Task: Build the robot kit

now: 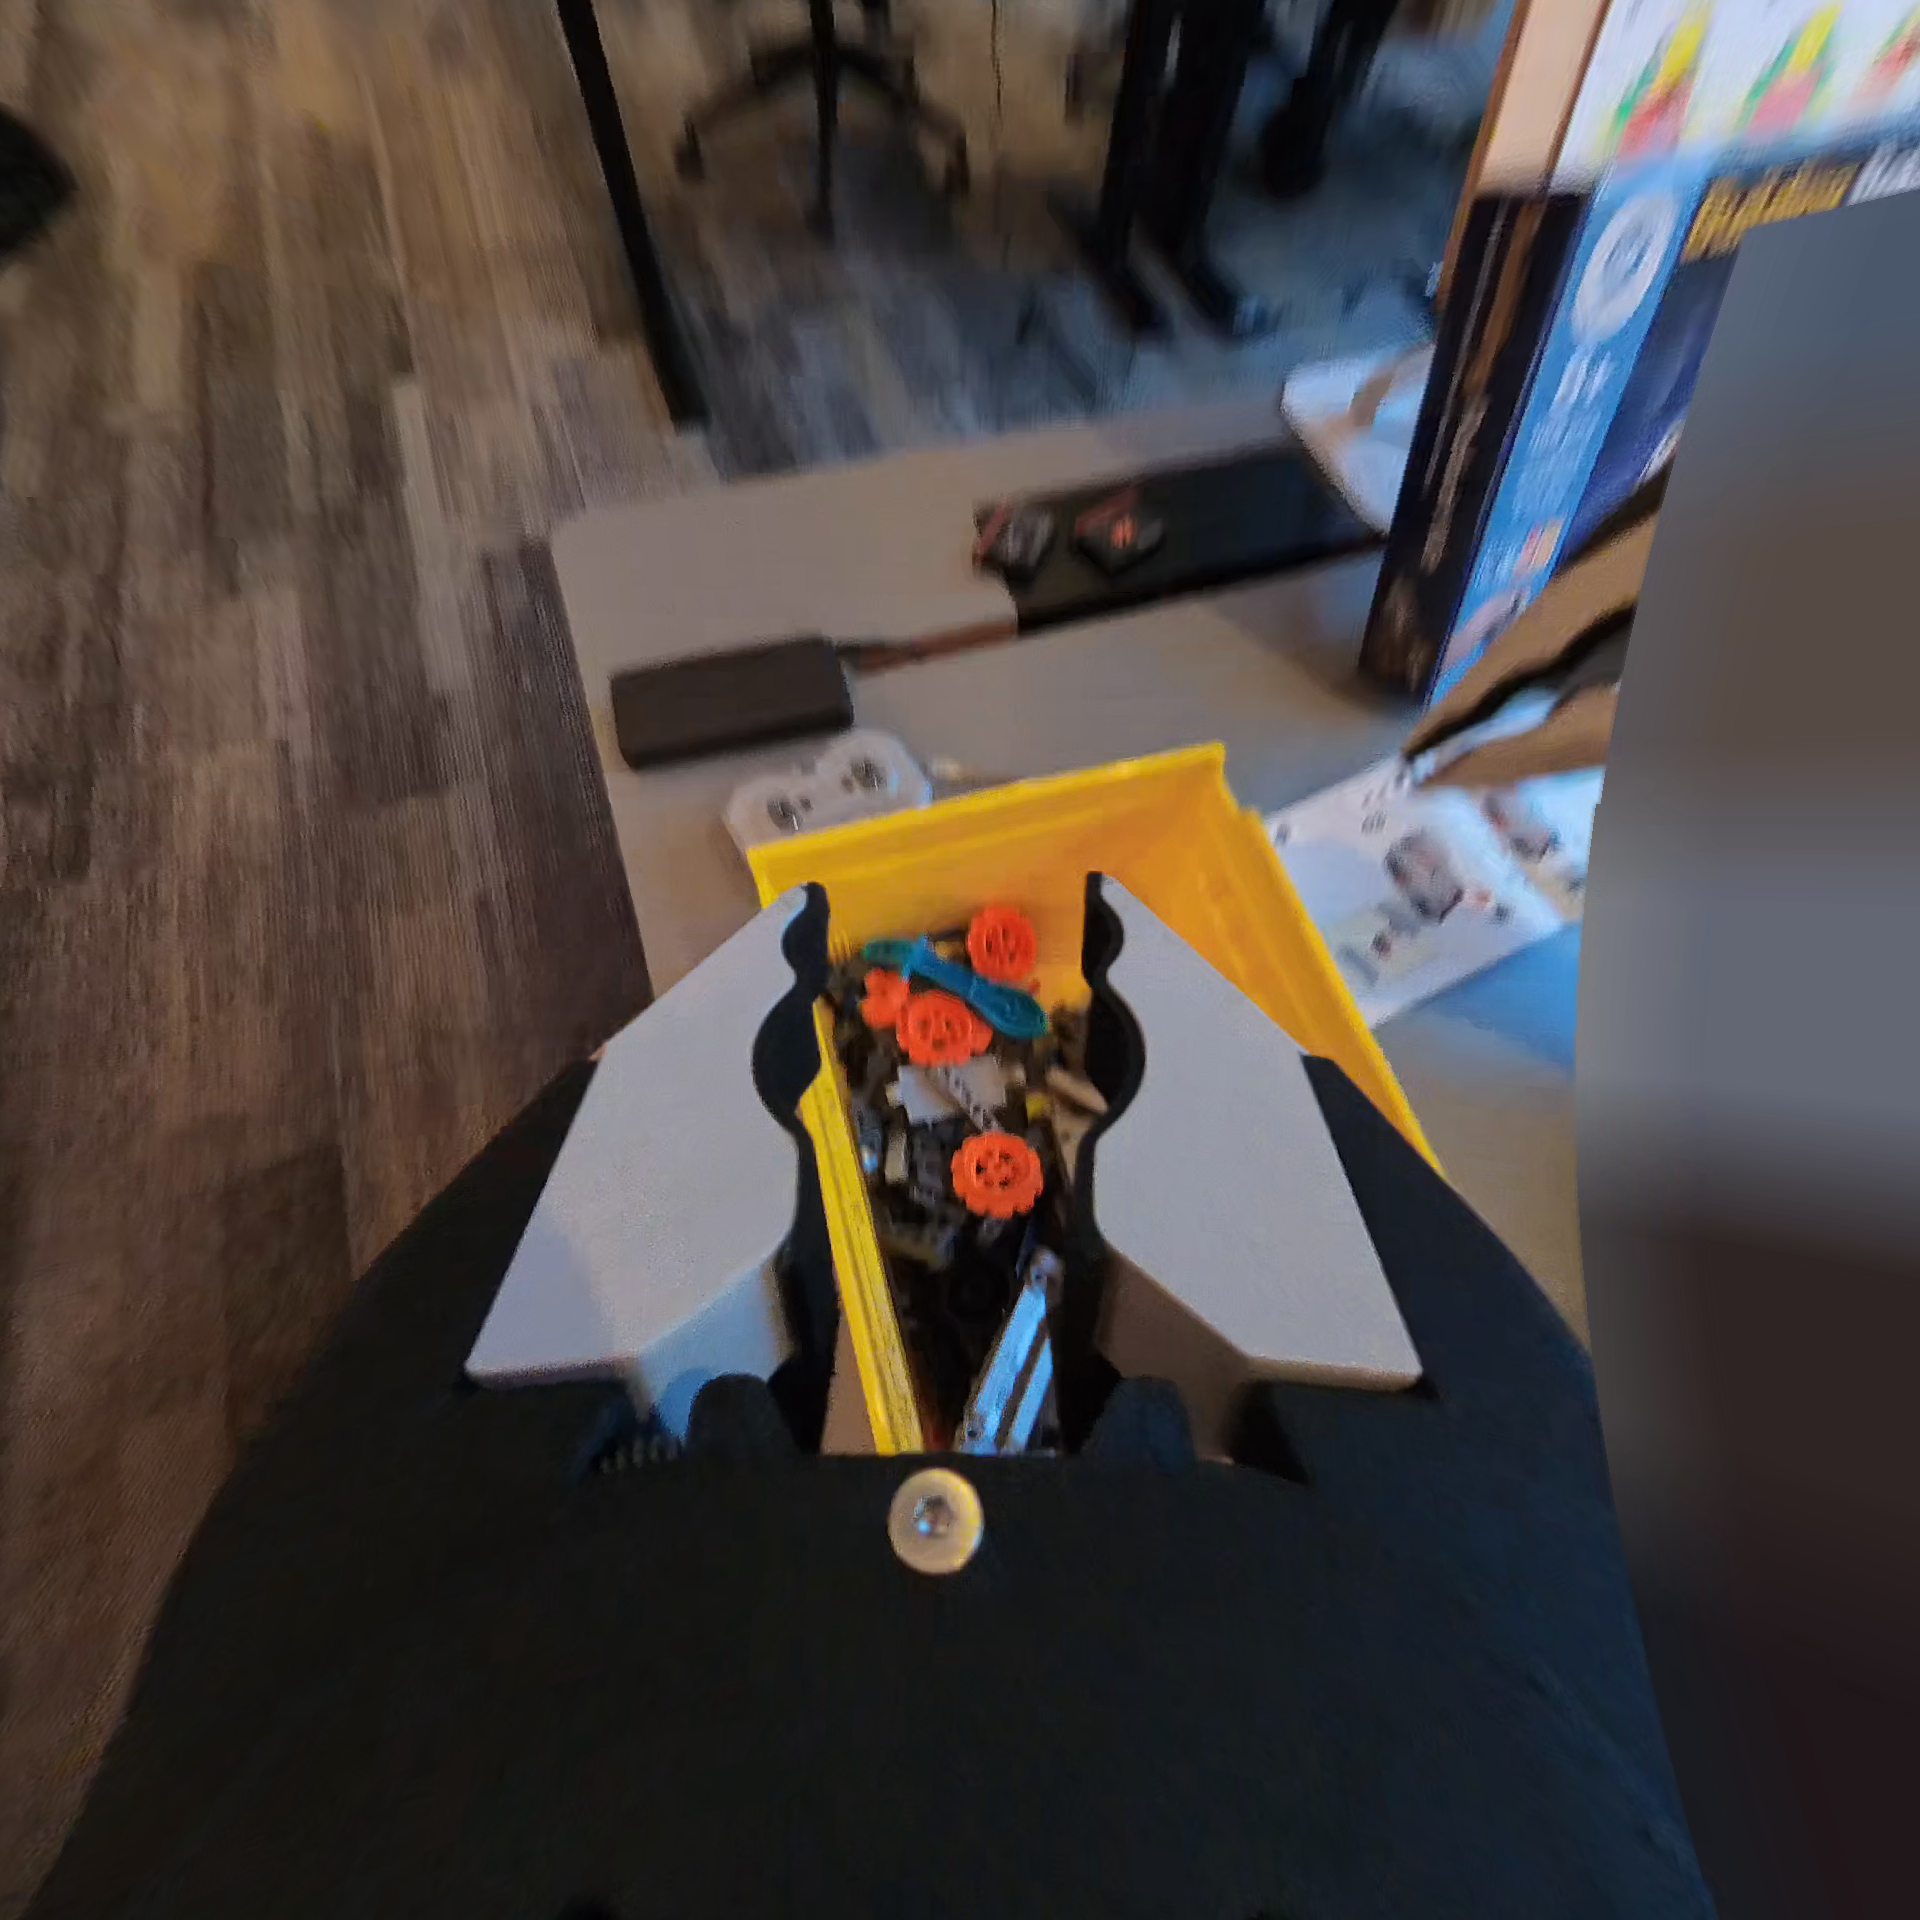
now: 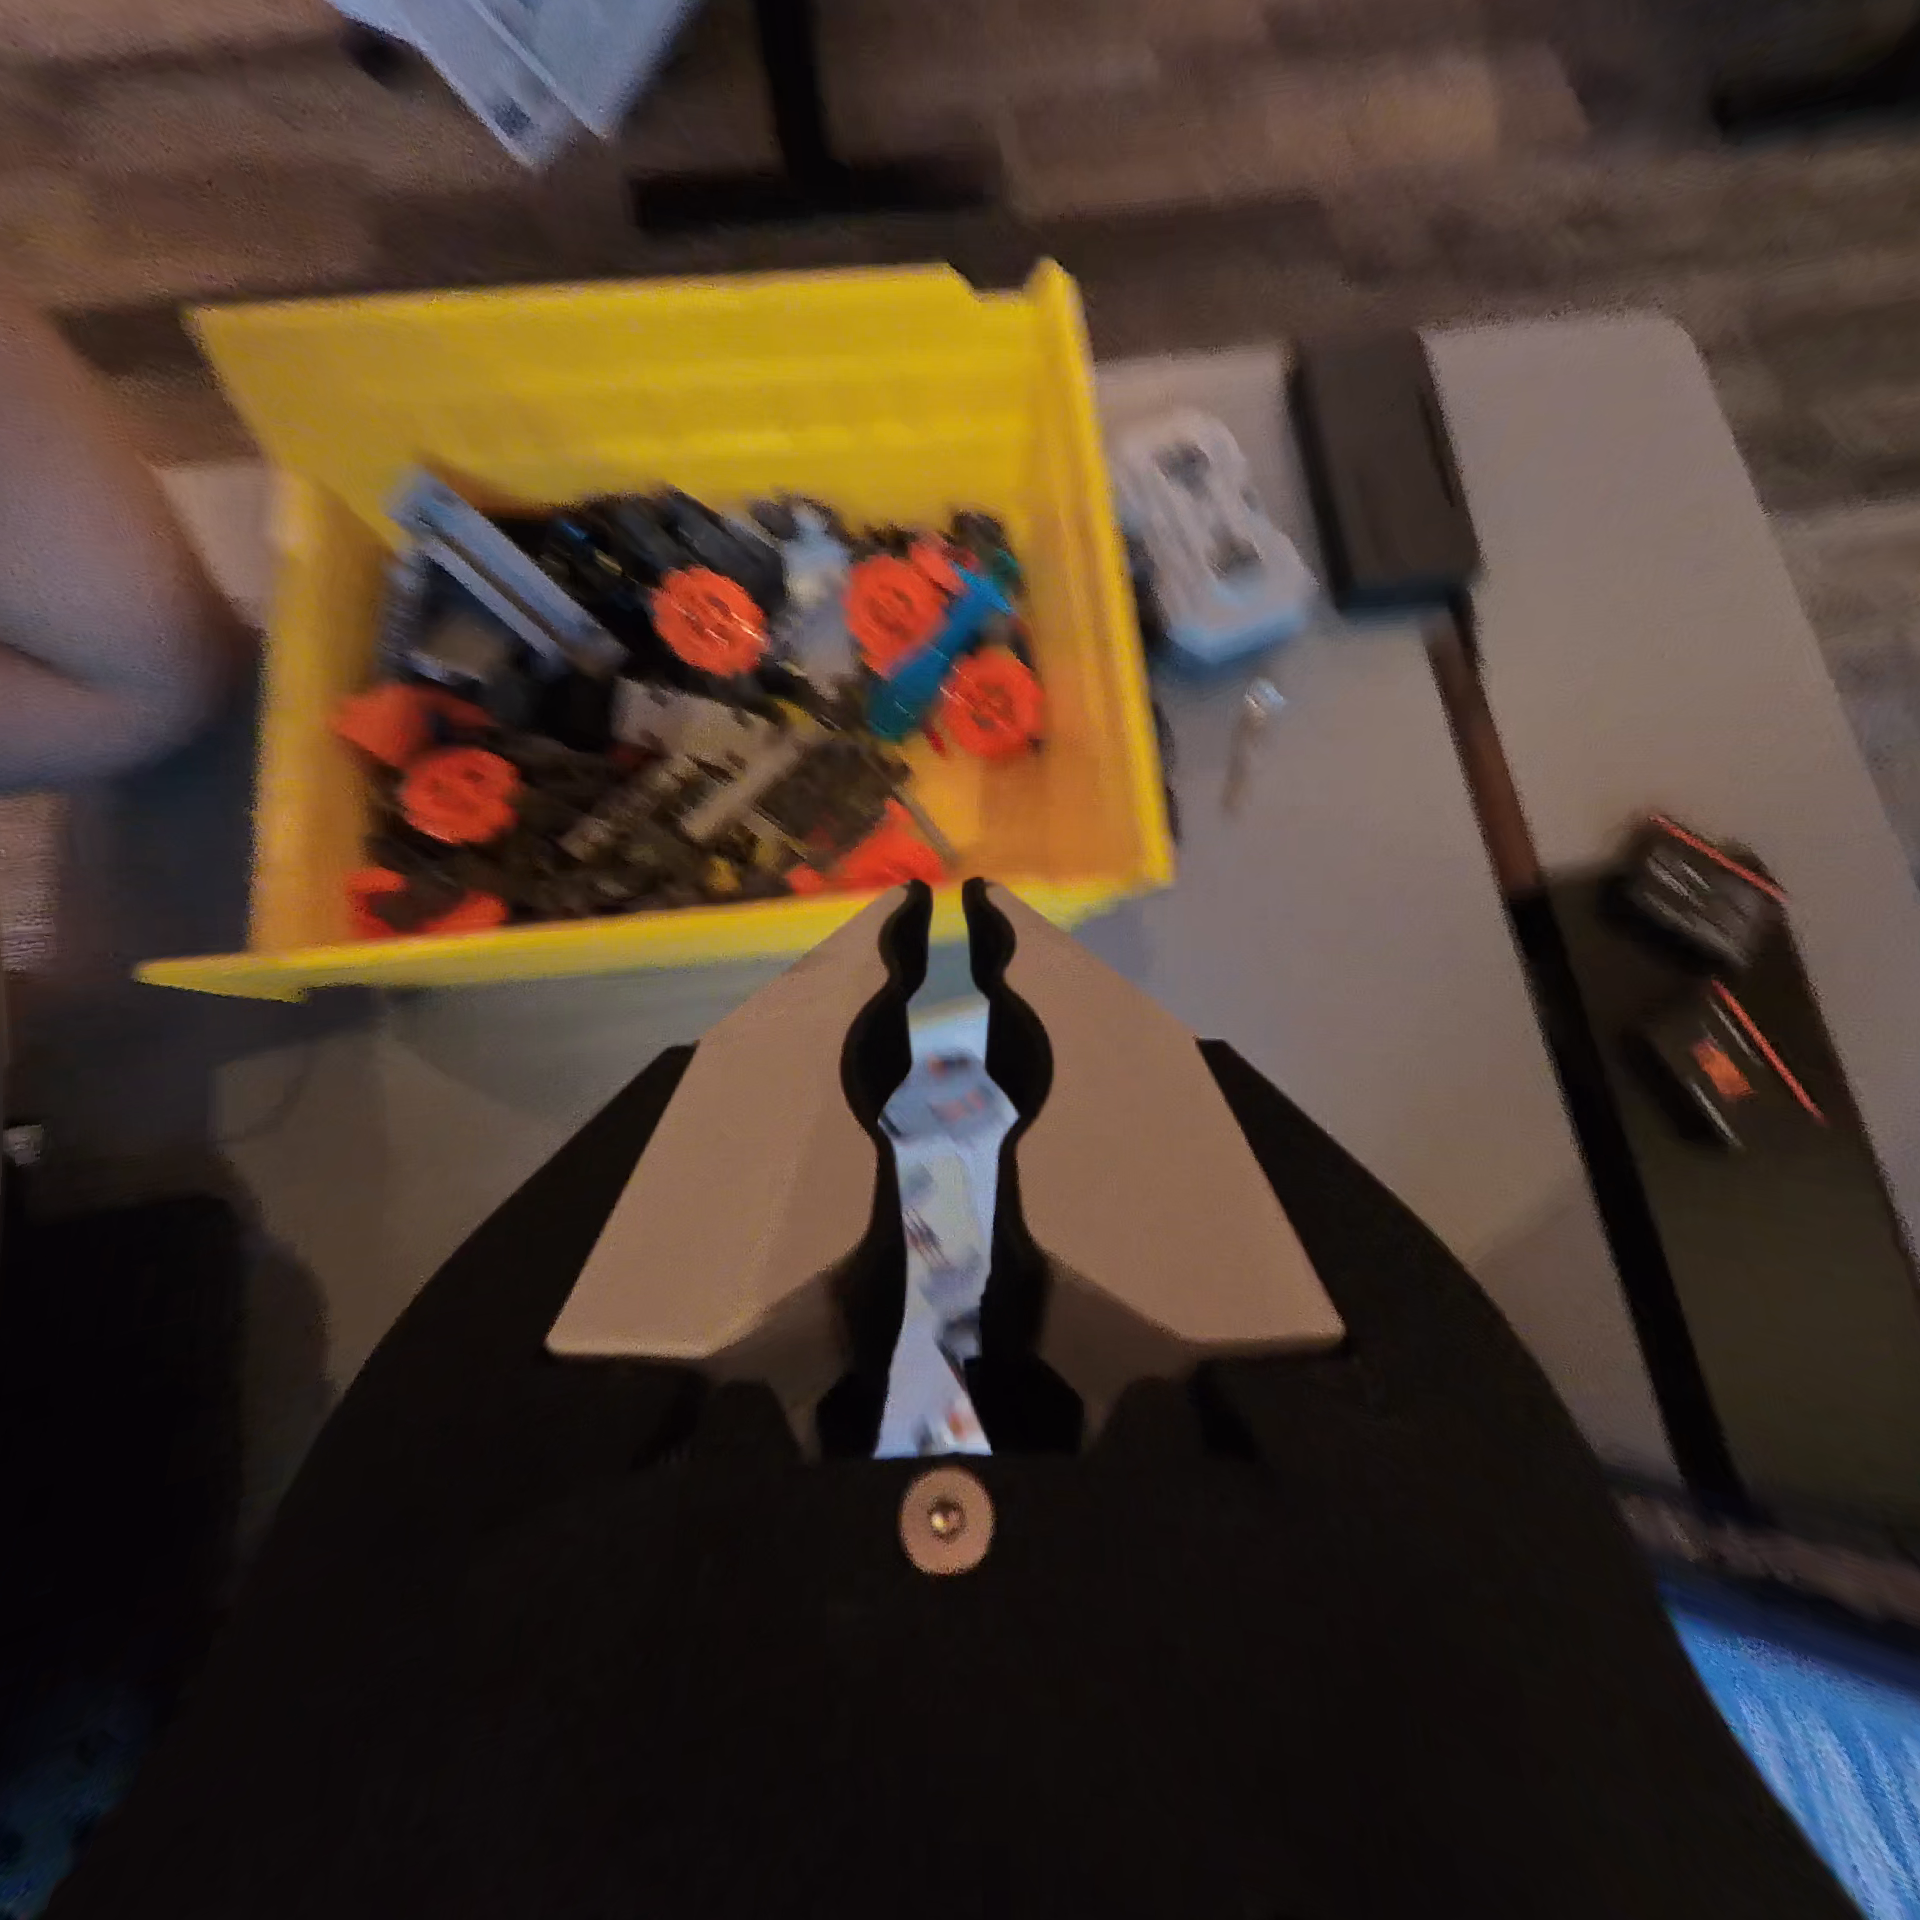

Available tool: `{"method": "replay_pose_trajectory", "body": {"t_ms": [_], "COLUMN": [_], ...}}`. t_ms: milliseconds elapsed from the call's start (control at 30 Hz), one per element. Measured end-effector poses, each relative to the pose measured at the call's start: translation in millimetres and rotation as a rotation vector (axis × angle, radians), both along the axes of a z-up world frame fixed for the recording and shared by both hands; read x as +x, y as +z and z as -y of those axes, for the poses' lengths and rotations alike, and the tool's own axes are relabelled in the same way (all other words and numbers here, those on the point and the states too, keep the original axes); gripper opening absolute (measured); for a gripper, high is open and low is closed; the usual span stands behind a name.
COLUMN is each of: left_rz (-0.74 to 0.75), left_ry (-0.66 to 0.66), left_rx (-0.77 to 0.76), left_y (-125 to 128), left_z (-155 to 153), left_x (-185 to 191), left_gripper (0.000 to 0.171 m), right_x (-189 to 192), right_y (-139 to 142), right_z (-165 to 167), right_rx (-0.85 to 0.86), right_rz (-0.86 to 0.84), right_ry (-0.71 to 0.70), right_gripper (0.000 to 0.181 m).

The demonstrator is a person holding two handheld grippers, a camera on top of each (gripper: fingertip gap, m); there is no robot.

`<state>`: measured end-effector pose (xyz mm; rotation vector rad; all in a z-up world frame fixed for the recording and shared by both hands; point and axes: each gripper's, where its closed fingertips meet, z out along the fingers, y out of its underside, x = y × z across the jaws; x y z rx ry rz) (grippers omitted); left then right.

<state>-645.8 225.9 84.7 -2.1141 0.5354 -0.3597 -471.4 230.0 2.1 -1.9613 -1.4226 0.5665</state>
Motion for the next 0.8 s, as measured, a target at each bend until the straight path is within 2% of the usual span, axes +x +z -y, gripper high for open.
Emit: {"method": "replay_pose_trajectory", "body": {"t_ms": [67, 167, 233, 367, 467, 600, 733, 800], "left_rz": [0.084, 0.165, 0.204, 0.265, 0.279, 0.286, 0.304, 0.322], "left_ry": [0.020, 0.142, 0.209, 0.267, 0.266, 0.306, 0.325, 0.320], "left_rx": [0.124, 0.314, 0.398, 0.435, 0.402, 0.417, 0.456, 0.472], "left_y": [28.1, 66.0, 78.9, 83.9, 79.4, 82.1, 89.6, 93.0], "left_z": [2.4, 7.7, 14.1, 17.2, 16.7, 18.1, 23.2, 24.7], "left_x": [-9.9, -41.1, -58.0, -71.6, -72.2, -80.1, -85.9, -86.1], "left_gripper": [0.041, 0.038, 0.039, 0.049, 0.053, 0.051, 0.050, 0.049], "right_x": [-30.8, -54.3, -66.0, -66.9, -68.4, -78.9, -84.7, -98.3], "right_y": [-5.9, -43.6, -68.5, -100.9, -115.7, -127.1, -137.2, -137.9], "right_z": [18.5, 23.1, 36.3, 45.5, 49.1, 33.9, 21.8, 30.9], "right_rx": [-0.031, -0.007, -0.096, -0.146, -0.168, -0.174, -0.167, -0.190], "right_rz": [-0.027, 0.150, 0.284, 0.583, 0.711, 0.779, 0.821, 0.747], "right_ry": [0.110, 0.202, 0.286, 0.427, 0.531, 0.503, 0.484, 0.520], "right_gripper": [0.005, 0.005, 0.005, 0.006, 0.010, 0.014, 0.029, 0.049]}}
